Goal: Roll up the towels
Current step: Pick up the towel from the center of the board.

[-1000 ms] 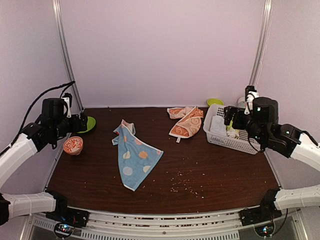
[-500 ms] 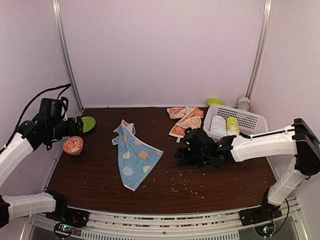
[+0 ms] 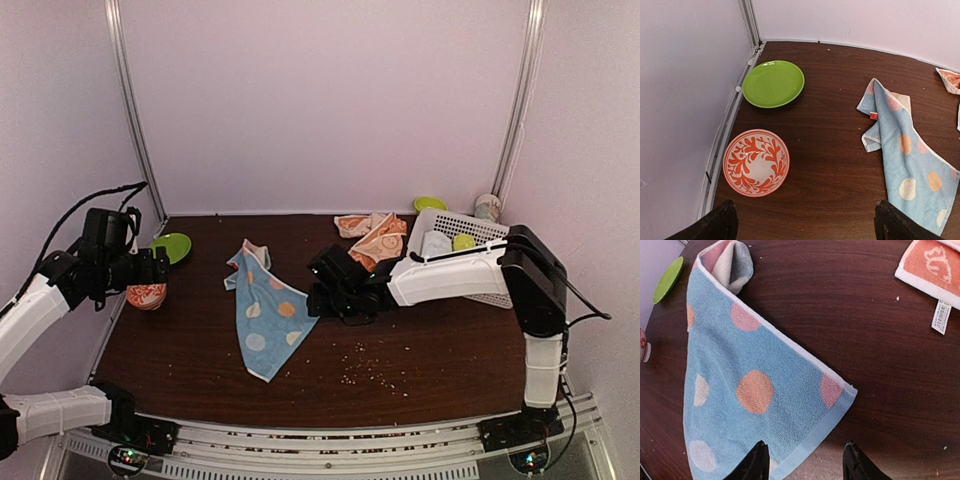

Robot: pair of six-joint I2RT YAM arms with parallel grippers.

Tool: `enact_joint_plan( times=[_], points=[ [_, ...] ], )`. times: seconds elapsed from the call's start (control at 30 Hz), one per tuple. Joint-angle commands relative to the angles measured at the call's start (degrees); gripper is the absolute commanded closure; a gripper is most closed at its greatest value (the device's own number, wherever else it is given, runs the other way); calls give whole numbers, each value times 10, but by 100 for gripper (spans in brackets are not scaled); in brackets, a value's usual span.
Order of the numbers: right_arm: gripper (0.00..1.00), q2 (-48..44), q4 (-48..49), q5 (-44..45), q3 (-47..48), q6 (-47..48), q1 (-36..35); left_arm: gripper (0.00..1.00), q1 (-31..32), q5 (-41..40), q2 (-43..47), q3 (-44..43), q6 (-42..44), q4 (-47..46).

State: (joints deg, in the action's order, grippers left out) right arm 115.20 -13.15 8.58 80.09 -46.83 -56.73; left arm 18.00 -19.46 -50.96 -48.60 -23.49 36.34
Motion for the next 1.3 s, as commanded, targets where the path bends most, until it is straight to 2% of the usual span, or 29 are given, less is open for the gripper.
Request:
enact_joint_plan(
  times=[0.0, 0.43, 0.53, 0.63, 0.7, 0.73, 0.83, 0.93, 1.1, 1.27],
  points=[
    [50, 45, -69, -2, 56, -15, 10, 3, -2, 5, 11, 4, 2, -15],
    [59, 124, -153, -11, 132, -35, 22, 3, -2, 6, 4, -3, 5, -14],
    [68, 137, -163, -19, 144, -33, 23, 3, -2, 5, 7, -2, 5, -13],
    [81, 145, -159, -37, 145, -31, 27, 3, -2, 5, 11, -2, 5, -13],
    [91, 152, -165, -41, 149, -30, 27, 3, -2, 5, 16, 0, 5, -13],
    [100, 155, -169, -41, 151, -29, 28, 3, -2, 4, 18, 1, 5, -13],
    [100, 150, -176, -35, 145, -27, 28, 3, -2, 3, 16, 0, 5, -13],
    [100, 105, -170, -13, 123, -8, 31, 3, -2, 2, 14, -1, 5, -13],
    [100, -43, -147, 15, 47, 69, 29, 4, -2, 5, 13, 0, 6, -13],
    [100, -200, -160, -32, -73, 136, 17, 4, -2, 21, 13, 1, 11, -18]
  ],
)
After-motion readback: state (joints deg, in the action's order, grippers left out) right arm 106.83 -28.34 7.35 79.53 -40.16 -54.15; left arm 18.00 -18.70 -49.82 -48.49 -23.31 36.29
